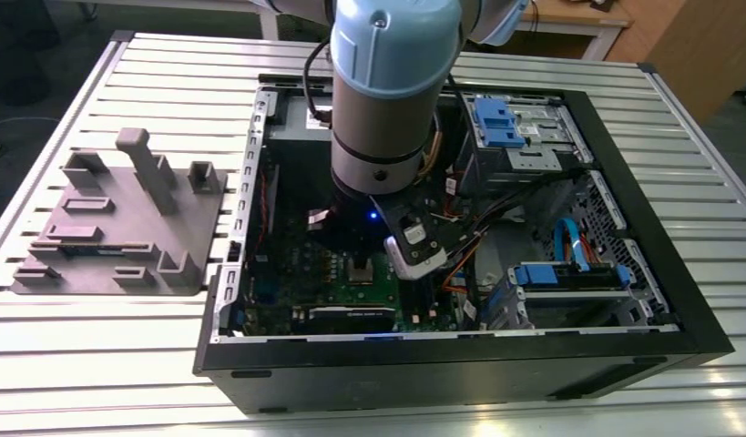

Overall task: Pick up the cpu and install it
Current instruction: 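Place the cpu into insertion slot, then close the cpu cover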

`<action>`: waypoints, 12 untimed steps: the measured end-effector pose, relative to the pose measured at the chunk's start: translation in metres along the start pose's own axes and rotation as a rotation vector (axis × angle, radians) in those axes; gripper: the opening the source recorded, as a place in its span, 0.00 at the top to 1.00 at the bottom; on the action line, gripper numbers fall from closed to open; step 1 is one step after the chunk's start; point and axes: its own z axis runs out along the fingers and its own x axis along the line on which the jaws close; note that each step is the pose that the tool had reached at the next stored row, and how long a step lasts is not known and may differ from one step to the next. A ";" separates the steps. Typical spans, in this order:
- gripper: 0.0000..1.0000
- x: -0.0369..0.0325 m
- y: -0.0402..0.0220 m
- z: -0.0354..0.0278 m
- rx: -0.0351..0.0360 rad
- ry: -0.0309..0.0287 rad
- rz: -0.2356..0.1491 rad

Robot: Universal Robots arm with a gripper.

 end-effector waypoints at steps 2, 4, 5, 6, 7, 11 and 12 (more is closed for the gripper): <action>0.90 0.0000 0.0000 0.0000 0.0000 0.0001 0.000; 0.90 0.0000 0.0000 0.0000 0.0000 0.0002 0.000; 0.90 0.0000 0.0000 0.0000 0.0000 0.0003 0.000; 0.90 0.0000 0.0000 0.0000 0.0000 0.0003 0.000; 0.90 0.0000 0.0000 0.0000 0.0000 0.0018 0.000; 0.90 0.0000 0.0000 0.0000 0.0000 0.0031 0.000; 0.90 0.0000 0.0000 0.0000 -0.0002 0.0031 0.000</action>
